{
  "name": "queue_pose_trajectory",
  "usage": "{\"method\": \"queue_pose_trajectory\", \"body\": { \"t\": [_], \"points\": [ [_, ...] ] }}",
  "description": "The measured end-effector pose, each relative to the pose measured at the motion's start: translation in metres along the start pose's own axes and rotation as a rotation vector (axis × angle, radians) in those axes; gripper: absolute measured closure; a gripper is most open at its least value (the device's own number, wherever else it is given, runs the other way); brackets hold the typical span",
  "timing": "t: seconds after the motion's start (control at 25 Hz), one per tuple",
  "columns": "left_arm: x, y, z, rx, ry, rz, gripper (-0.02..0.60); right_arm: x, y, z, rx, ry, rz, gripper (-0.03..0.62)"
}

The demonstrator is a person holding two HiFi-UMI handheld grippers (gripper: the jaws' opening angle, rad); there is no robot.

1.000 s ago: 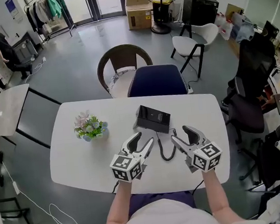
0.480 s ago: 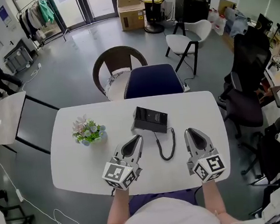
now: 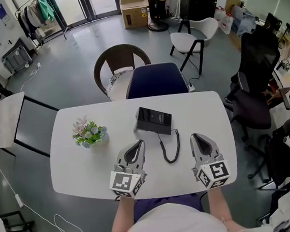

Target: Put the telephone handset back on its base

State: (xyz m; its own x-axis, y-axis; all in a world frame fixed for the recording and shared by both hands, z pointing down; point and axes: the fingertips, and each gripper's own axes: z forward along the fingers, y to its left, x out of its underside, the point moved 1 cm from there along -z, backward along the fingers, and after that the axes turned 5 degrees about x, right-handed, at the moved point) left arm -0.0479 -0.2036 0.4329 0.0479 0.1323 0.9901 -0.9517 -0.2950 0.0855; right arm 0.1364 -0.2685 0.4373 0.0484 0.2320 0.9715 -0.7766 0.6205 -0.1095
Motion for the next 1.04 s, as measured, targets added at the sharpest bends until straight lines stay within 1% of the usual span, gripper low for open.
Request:
{"method": "queue_pose_trajectory", "body": {
  "t": [0.2,0.56,0.8,1.04],
  "points": [
    [0.003,-0.005,0.001,0.0,0.011,0.017,0.566,0.003,0.0,-0.003,0.008,0.012,-0.005,0.553],
    [0.009,-0.007,-0.003,-0.023,0.032,0.004,0.566,0.01,0.003,-0.009,0.015,0.025,-0.005,0.553],
    [0.017,-0.013,-0.002,-0.011,0.045,-0.003,0.566,0.018,0.002,-0.011,0.018,0.036,0.001,0.553],
    [0.015,-0.021,0.001,0.008,0.041,-0.012,0.566,0.021,0.003,-0.013,0.018,0.048,0.004,0.553]
  ]
}}
